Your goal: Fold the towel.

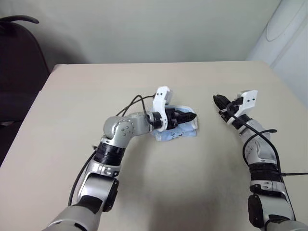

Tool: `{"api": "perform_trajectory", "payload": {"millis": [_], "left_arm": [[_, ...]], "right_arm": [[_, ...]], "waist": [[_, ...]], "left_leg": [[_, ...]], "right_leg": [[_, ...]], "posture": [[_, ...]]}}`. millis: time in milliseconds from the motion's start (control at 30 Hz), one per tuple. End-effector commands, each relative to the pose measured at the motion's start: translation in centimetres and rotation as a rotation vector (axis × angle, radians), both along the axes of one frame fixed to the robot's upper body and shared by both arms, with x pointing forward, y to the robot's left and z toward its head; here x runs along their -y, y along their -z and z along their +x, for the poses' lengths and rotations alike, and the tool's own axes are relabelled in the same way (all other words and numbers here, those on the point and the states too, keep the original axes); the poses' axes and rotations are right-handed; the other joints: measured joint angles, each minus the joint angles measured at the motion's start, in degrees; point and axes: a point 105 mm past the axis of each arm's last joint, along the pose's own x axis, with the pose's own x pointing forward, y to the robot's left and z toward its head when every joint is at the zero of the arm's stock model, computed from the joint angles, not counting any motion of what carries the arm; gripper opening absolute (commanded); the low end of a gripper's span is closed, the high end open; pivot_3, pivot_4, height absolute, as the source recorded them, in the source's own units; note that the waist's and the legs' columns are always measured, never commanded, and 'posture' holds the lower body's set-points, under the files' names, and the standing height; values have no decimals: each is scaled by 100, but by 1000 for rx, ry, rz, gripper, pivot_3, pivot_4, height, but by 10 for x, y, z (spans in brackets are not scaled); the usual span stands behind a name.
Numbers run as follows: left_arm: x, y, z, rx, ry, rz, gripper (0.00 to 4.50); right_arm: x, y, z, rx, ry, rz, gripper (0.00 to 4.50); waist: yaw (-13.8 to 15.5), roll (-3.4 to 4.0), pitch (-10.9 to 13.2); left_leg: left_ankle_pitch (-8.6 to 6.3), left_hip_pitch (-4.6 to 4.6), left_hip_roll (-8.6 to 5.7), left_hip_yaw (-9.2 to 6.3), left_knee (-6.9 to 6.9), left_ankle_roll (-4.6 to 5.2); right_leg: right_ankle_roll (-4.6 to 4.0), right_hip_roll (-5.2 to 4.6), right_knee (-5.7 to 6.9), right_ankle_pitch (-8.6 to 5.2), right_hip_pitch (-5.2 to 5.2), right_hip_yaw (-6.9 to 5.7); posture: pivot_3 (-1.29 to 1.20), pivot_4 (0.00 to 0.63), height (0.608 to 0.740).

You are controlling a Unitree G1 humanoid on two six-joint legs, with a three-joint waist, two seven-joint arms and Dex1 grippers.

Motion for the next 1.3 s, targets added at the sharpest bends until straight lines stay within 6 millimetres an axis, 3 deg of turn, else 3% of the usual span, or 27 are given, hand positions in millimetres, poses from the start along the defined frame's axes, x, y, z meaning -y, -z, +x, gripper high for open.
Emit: {"api": "perform_trajectory", "payload": {"millis": [33,133,233,333,467,600,700,800,900,1067,1267,1300], "left_arm": [[-35,-14,10,113,-158,-18,3078],[-56,3,12,194,-229,111,2237],[-60,28,9,247,-219,253,1160],[-59,63,7,273,-182,428,22],[-59,87,11,248,-189,490,22],[-61,89,11,243,-210,472,22],[-65,76,10,264,-244,403,22],[-76,50,6,301,-303,280,22],[-100,33,4,303,-393,216,0],[-141,31,0,277,-510,235,0],[-155,38,-8,249,-543,254,0],[-155,39,-9,246,-544,253,0]], "right_arm": [[-24,-21,-14,52,-167,-27,154],[-50,-21,-28,30,-310,-35,0],[-71,-16,-36,-12,-406,-38,0],[-82,12,-36,-124,-448,-102,0],[-86,46,-31,-222,-413,-172,0],[-82,65,-30,-259,-380,-229,0],[-73,62,-31,-231,-349,-236,0],[-60,39,-29,-184,-327,-164,0],[-45,23,-31,-196,-325,-91,559],[-27,14,-34,-330,-343,81,2297],[-19,24,-25,-500,-330,234,4377],[-19,27,-22,-527,-326,259,4443]], "waist": [[-8,0,0],[-25,0,0],[-10,-1,-1],[39,-5,-3],[46,-6,-3],[46,-6,-4],[44,-8,-5],[38,-7,-5],[42,-7,-5],[21,-7,-5],[24,-8,-5],[26,-8,-5]], "left_leg": [[0,0,0,0,0,0],[1,0,1,1,3,-1],[1,0,0,-4,5,-1],[-4,-7,-2,-13,23,6],[-8,-18,-2,-13,33,14],[-8,-17,-2,-14,32,14],[-9,-17,-2,-13,33,15],[-9,-18,-2,-10,32,15],[-8,-23,-2,-8,34,13],[-7,-22,0,-3,33,11],[-6,-22,-1,-5,37,10],[-6,-22,-1,-6,37,10]], "right_leg": [[0,0,0,0,0,0],[0,3,1,0,-1,1],[1,3,-2,-1,1,-1],[4,0,-4,-2,7,-4],[7,-3,-6,0,4,-6],[7,-3,-4,0,6,-6],[7,-3,-4,0,8,-7],[7,-3,-4,0,6,-7],[7,-1,-5,0,3,-8],[7,1,-6,0,4,-4],[7,1,-3,0,1,-3],[7,1,-3,0,1,-3]], "posture": [[0,150,740],[0,150,740],[0,150,740],[0,150,740],[0,150,740],[0,150,740],[0,150,740],[0,150,740],[0,150,740],[0,150,740],[0,150,740],[0,150,740]]}}
